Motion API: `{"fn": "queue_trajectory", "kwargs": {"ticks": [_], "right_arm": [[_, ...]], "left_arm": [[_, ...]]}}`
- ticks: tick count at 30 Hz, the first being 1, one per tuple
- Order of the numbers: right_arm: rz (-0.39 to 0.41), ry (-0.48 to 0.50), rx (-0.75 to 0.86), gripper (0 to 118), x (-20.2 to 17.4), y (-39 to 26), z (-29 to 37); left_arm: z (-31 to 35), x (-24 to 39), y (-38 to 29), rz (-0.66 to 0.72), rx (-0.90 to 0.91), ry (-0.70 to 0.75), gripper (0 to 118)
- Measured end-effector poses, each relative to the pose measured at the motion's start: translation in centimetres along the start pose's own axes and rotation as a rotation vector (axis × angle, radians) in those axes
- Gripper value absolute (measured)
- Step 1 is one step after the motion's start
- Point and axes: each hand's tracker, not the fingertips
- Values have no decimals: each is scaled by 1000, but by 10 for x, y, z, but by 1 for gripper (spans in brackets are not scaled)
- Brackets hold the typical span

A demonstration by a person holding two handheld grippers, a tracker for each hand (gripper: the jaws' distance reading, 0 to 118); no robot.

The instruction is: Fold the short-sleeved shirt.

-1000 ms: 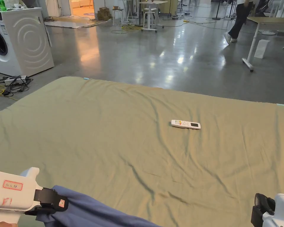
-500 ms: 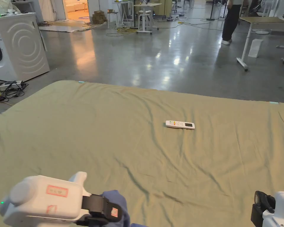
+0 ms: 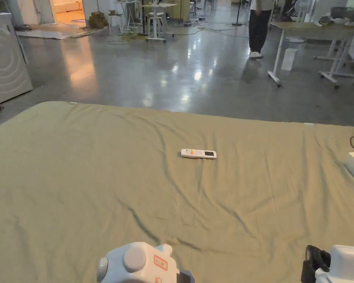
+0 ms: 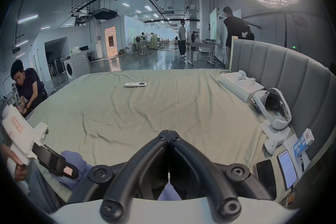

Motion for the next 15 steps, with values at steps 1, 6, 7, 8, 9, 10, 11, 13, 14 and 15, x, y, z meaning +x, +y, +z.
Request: {"fn": "queue_trajectory", "kwargs": {"ticks": [1,6,7,8,9,10,11,13,14,15], "right_arm": [[-2,-4,-3,0,2,-1,1],[-11,-13,-15,0,5,-6,1],[-11,-13,-18,0,6,-6,1],[-10,-14,-21,0,6,-7,1],[-10,-13,-23,0,5,-7,1],[-10,-11,-25,0,5,-7,1],[-10,-10,-26,0,5,-7,1],[-7,-8,-25,0,5,-7,2],[-6,-8,-25,0,5,-7,2],[-6,-7,-24,0,5,-7,2]], "left_arm": [[-7,0,-1,0,-3,25,10],[-23,3,-5,19,4,65,10],[-22,3,-4,21,3,72,10],[-22,4,-4,24,1,79,13],[-20,4,-4,25,-1,80,22],[-16,5,-3,24,-2,81,26],[-11,4,-2,23,-2,78,26],[2,7,-2,6,12,80,30],[8,9,0,-3,20,88,30],[17,9,2,-11,30,95,30]]}}
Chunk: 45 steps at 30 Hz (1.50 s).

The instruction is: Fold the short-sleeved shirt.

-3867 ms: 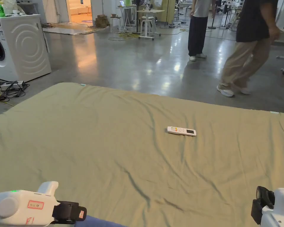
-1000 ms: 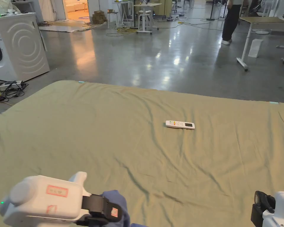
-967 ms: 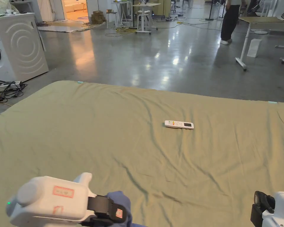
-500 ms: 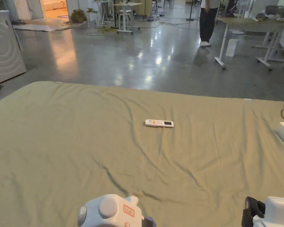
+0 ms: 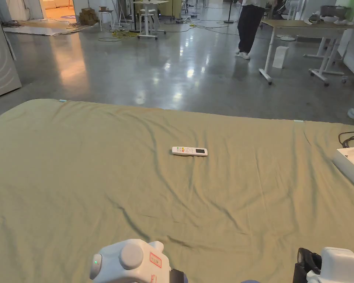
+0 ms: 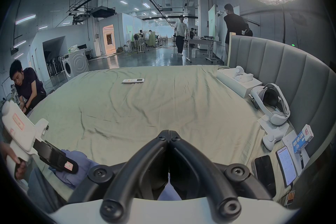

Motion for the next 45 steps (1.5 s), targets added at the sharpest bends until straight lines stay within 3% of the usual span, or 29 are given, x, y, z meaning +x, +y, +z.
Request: {"fn": "queue_trajectory", "kwargs": {"ticks": [12,19,21,30,37,41,42,45], "right_arm": [[-24,18,-21,0,-1,-2,-5],[-43,20,-42,0,1,-8,-12],[-48,20,-48,0,1,-9,-13],[-53,16,-57,0,6,-12,-10],[-54,16,-62,0,6,-13,-9],[-45,18,-60,0,5,-11,-7],[-45,19,-60,0,5,-10,-7],[-43,21,-60,0,4,-9,-8]], "left_arm": [[41,-20,10,6,117,-100,29],[-3,-4,-3,-92,17,-125,25],[-22,4,-6,-104,-4,-120,6],[-69,24,-16,-148,-39,-64,6],[-40,12,-13,-95,15,-139,6],[8,-3,-8,-139,116,-146,6],[21,-9,-7,-152,144,-126,8],[53,-38,-5,-168,208,-40,41]]}}
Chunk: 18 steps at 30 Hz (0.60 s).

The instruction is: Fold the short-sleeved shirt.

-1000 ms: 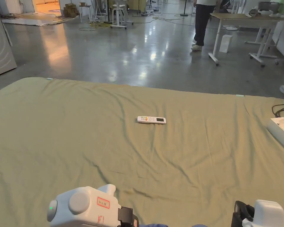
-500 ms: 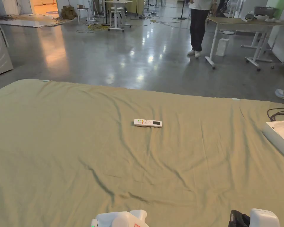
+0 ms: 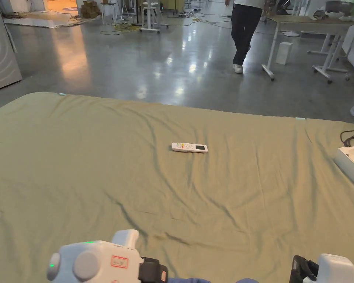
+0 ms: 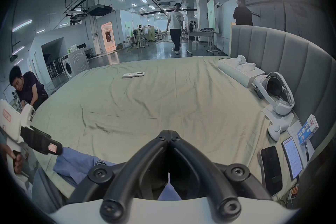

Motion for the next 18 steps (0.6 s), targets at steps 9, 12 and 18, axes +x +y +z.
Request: {"fn": "queue_trajectory", "kwargs": {"ticks": [9,12,18], "right_arm": [[15,24,-3,0,-13,1,-2],[24,29,-6,0,-17,1,-2],[37,23,-9,0,-17,2,1]], "left_arm": [[20,-101,-15,183,31,1,42],[9,-122,-21,270,23,-115,42],[-8,-138,-32,290,16,-178,42]]}}
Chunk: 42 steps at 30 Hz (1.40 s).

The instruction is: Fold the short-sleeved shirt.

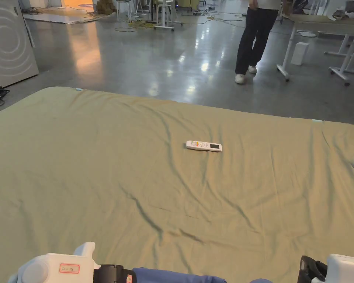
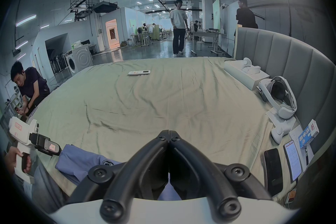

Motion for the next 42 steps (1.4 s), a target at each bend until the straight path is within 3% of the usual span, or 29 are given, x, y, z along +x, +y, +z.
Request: {"fn": "queue_trajectory", "kwargs": {"ticks": [6,18,22,27,33,42], "right_arm": [[2,-11,-9,0,1,-2,1],[21,-6,-32,0,-6,-7,-3],[28,-3,-38,0,-10,-8,-3],[30,0,-46,0,-11,-9,-4],[34,4,-49,0,-13,-9,-4],[36,17,-37,0,-17,-5,-4]], "left_arm": [[-21,-14,-5,30,-60,-115,42],[-36,-34,12,104,-166,-145,42],[-36,-51,13,253,-181,-230,42],[-33,-30,11,86,-178,-141,41],[-33,-11,7,11,-177,-62,41],[-36,-6,-1,-17,-179,-113,38]]}}
